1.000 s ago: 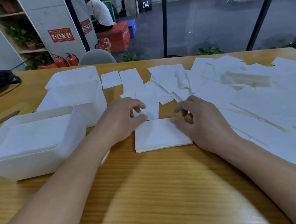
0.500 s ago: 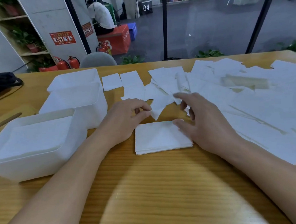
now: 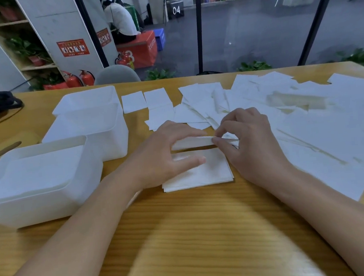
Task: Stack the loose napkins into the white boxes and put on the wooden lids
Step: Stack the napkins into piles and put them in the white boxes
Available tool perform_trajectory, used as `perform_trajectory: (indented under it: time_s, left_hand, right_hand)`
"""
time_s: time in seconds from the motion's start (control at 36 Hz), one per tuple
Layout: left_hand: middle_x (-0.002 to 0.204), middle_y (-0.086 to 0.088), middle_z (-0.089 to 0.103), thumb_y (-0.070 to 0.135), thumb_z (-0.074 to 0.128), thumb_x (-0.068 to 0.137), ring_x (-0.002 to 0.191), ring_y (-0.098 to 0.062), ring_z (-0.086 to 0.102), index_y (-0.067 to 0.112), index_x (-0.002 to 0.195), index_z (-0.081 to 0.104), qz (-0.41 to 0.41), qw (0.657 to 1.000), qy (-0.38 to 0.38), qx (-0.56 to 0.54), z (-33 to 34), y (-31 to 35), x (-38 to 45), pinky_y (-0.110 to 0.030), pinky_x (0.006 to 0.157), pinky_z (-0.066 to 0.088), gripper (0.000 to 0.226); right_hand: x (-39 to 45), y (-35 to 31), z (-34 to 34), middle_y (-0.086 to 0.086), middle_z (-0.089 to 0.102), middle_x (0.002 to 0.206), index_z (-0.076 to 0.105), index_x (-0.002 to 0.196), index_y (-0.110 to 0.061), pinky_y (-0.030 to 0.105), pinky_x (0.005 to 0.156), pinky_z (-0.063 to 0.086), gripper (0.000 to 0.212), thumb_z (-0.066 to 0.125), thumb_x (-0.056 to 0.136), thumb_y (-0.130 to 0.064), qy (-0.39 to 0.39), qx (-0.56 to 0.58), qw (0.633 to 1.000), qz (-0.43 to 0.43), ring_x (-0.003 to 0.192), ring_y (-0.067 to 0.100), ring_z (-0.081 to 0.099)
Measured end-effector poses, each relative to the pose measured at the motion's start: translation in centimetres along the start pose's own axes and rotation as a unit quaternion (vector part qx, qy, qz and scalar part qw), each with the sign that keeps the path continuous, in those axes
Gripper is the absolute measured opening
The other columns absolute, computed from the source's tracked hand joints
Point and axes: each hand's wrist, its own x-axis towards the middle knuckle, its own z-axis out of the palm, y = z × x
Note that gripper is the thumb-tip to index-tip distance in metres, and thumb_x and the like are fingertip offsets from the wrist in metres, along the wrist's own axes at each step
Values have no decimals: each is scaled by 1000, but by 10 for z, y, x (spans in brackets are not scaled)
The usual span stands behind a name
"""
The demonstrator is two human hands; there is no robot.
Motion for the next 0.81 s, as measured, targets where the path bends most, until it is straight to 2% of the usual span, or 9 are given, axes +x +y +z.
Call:
perform_trajectory:
  time_s: [0.14,0.22,0.33,0.42,0.47,0.56,0.61,0.67,0.81]
  left_hand:
    - [108,29,75,38,72,104,118,-7,64,36,112,83,13,994,105,-41,5,-6,4,-34,100,51,13]
    - [106,23,77,40,69,107,113,-8,67,31,112,83,16,984,169,-52,0,-5,4,-27,96,52,18]
    - [101,19,78,33,70,108,102,-10,72,29,104,82,-6,977,188,-95,-11,-4,3,-30,85,54,13]
    - [89,23,74,30,72,106,95,-1,71,32,106,81,-21,982,166,-91,-17,-2,2,-33,85,53,9]
    - [68,18,60,32,71,106,70,10,62,35,114,78,-53,989,116,-73,-17,-3,2,-31,81,49,11]
    - [51,18,50,44,70,105,48,-4,44,47,121,70,-100,994,46,-30,-17,-4,1,-26,59,35,16]
    - [55,34,54,43,68,106,53,6,51,46,124,67,-113,993,8,-19,-17,-5,1,-18,57,32,18]
    - [60,44,53,42,68,106,63,18,54,45,126,67,-123,992,-16,-11,-17,-5,0,-19,64,34,20]
    - [91,21,65,50,73,101,80,12,59,55,123,64,-152,988,-42,-1,-16,-12,0,-25,75,44,24]
  right_hand:
    - [1,-5,-4,-13,66,103,72,99,-28,35,103,36,4,73,101,-31,-5,39,999,-14,104,14,54]
    - [1,-5,-9,-14,70,93,72,99,-26,34,87,45,9,67,105,-31,-19,72,997,12,85,5,60]
    - [2,-6,-17,-4,69,75,72,92,-22,30,68,52,13,69,105,-23,2,212,973,86,71,12,64]
    - [4,-7,-21,3,63,65,72,100,-27,33,55,48,6,70,105,-24,-29,266,954,139,58,16,53]
    - [4,-4,-21,0,63,61,70,111,-31,38,58,51,9,70,104,-25,-73,266,947,163,56,16,51]
    - [2,0,-20,-2,70,65,63,122,-35,30,56,48,22,69,103,-25,-140,224,949,170,53,13,53]
    - [0,0,-18,-4,72,67,61,126,-34,17,51,43,26,69,102,-25,-157,188,956,159,49,6,53]
    - [-1,1,-17,-5,72,69,60,126,-34,17,50,43,26,69,103,-25,-166,170,959,158,50,6,55]
    - [-3,4,-13,-6,70,67,62,119,-34,17,54,42,21,69,102,-24,-190,151,959,148,55,6,57]
